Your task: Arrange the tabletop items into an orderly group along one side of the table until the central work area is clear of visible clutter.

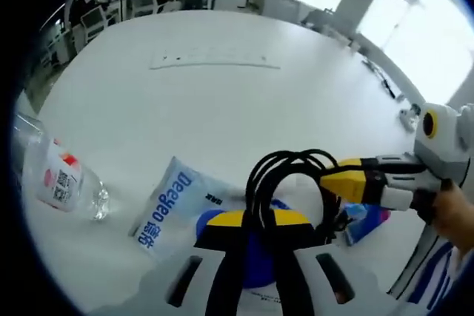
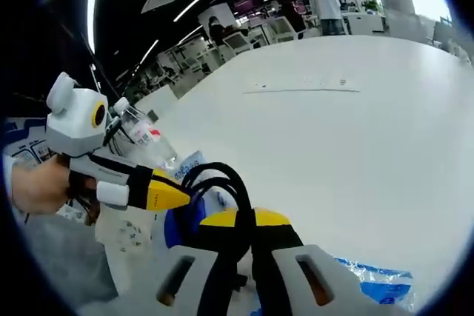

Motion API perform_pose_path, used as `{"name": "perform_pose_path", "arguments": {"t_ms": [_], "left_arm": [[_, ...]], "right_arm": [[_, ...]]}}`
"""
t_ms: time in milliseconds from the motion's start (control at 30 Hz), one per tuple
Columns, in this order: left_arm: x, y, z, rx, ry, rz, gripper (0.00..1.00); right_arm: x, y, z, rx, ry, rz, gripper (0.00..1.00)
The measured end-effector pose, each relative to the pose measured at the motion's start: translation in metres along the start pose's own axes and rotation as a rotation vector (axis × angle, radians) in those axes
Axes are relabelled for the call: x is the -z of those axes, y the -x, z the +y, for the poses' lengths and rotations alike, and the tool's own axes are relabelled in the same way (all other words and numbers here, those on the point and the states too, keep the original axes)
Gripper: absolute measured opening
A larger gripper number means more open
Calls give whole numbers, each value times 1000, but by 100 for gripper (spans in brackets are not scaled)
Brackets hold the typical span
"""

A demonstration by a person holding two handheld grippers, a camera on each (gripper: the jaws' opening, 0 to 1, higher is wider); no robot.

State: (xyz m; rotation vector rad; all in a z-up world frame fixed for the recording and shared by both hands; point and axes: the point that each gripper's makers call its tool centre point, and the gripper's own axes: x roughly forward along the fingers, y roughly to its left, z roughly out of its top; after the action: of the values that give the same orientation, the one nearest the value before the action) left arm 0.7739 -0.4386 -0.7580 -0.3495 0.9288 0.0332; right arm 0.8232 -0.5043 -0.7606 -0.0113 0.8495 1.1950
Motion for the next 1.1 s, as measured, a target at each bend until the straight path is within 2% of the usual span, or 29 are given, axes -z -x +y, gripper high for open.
{"name": "perform_pose_path", "arguments": {"t_ms": [67, 167, 267, 500, 533, 600, 900, 1100], "left_arm": [[-3, 5, -5, 11, 10, -6, 5], [-8, 13, -15, 19, -31, -25, 5], [-11, 21, -26, 32, -34, -37, 4], [-9, 36, -50, 58, -54, -32, 1], [-10, 37, -53, 68, -70, -42, 1], [-7, 40, -59, 65, -70, -32, 1], [17, 45, -85, 100, -83, -2, 1], [40, 43, -104, 126, -106, 37, 1]], "right_arm": [[-4, 10, 4, 2, -1, -17, 1], [-9, 21, 7, 3, -7, -35, 1], [-14, 36, 11, 14, -4, -48, 1], [-19, 70, 18, 15, -21, -79, 0], [-17, 74, 21, 3, -8, -74, 0], [-11, 83, 21, 6, -37, -75, 0], [12, 112, 25, 9, -70, -67, 0], [34, 127, 23, 12, -77, -40, 0]]}}
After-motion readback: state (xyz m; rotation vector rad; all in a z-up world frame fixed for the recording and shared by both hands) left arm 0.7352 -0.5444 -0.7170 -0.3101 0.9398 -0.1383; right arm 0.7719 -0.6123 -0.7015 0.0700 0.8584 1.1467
